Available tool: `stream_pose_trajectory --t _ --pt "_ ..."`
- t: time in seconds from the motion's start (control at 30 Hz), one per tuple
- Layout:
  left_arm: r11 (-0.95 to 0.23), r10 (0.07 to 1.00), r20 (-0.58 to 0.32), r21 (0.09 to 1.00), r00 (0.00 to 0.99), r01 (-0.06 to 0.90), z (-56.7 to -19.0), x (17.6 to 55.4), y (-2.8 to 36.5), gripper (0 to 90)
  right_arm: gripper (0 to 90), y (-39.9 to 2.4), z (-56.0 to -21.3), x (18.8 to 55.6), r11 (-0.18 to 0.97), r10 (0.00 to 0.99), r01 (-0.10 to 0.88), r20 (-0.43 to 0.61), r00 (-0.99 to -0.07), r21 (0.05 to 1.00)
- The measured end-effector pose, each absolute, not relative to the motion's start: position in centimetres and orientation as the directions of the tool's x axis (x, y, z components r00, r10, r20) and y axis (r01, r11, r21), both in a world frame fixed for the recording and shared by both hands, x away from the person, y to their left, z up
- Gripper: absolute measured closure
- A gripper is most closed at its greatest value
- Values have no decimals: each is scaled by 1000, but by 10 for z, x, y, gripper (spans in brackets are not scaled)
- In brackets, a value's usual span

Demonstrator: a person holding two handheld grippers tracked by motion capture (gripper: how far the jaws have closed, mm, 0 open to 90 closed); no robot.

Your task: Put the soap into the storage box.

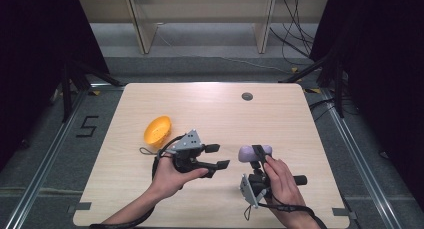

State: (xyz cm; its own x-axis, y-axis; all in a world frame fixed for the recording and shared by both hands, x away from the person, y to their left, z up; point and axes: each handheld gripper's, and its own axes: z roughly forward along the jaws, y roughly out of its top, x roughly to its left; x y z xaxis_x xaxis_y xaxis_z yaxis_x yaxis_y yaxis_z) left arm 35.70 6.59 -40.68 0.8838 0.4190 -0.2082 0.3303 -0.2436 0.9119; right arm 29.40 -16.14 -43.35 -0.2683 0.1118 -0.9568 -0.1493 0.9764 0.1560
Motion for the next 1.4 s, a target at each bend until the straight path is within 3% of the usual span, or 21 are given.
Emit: stream_pose_trajectory --t 0.6,1.4 --pt "-221 357 -328 880 875 420 -412 369 26 433 505 -156 -435 293 974 104 -164 -955 -276 154" --pt "-218 355 -320 885 878 411 -418 374 15 546 505 -153 -436 291 969 119 -177 -953 -279 173"
